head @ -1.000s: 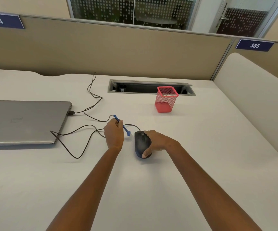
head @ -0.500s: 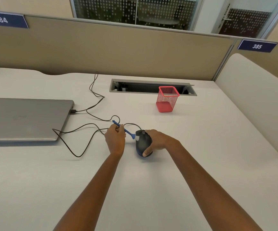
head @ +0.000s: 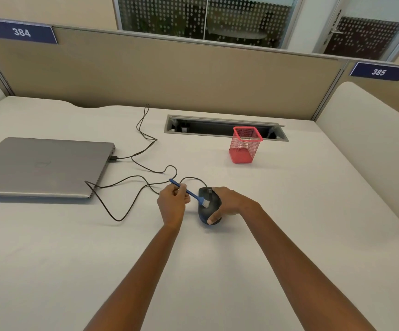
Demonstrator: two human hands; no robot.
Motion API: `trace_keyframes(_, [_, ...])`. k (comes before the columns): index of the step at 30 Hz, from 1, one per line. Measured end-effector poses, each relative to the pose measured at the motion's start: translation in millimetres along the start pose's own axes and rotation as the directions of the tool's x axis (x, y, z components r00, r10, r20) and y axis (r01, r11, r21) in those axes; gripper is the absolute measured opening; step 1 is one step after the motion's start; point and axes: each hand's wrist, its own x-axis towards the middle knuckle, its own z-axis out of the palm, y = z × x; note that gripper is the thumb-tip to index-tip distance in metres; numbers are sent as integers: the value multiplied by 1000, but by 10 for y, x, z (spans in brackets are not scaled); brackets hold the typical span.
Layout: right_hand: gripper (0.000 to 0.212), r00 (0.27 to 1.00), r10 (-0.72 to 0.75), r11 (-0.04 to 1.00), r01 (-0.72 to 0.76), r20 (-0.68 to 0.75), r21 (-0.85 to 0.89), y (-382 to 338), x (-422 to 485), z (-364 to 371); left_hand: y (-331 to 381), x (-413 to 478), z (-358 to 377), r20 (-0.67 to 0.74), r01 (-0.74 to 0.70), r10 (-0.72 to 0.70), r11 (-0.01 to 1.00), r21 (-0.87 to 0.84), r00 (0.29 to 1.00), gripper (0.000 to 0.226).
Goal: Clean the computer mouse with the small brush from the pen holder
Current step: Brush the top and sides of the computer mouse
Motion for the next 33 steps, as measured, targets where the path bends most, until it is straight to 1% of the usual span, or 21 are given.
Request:
trace_keyframes(7, [82, 1000, -7, 1000, 7, -2, -6, 17, -5, -2, -53, 42, -164, -66, -11, 16, 996, 86, 998, 19])
trace_keyframes(10, [81, 1000, -7, 1000, 7, -4, -14, 18, -5, -1, -35, 43, -187, -74, -19, 22, 999, 40, 997, 19])
trace_keyframes(14, [78, 1000, -13, 1000, 13, -2, 16, 11, -5, -8, -36, 12, -140, -5, -29, 29, 999, -31, 1000, 19])
trace_keyframes(17, [77, 1000, -7, 1000, 7, -1, 11, 7, -3, -6, -90, -28, -115, 36, -33, 34, 999, -32, 999, 18])
trace_keyframes(24, [83, 1000, -6, 1000, 6, -13, -25, 17, -19, 4, -176, -4, -254, -28, -53, 54, 997, 62, 998, 16])
trace_keyframes(28, [82, 1000, -11, 999, 11, -11, -49, 12, -19, 3, -147, 6, -295, -57, -52, 52, 999, 16, 997, 16])
trace_keyframes(31, [81, 1000, -7, 999, 7, -4, -46, 6, -19, 2, -108, -29, -249, -7, -42, 42, 998, -49, 999, 16])
trace_keyframes(33, [81, 1000, -6, 999, 6, -1, -47, 3, -17, 2, -102, -69, -200, 38, -40, 41, 998, -41, 998, 16])
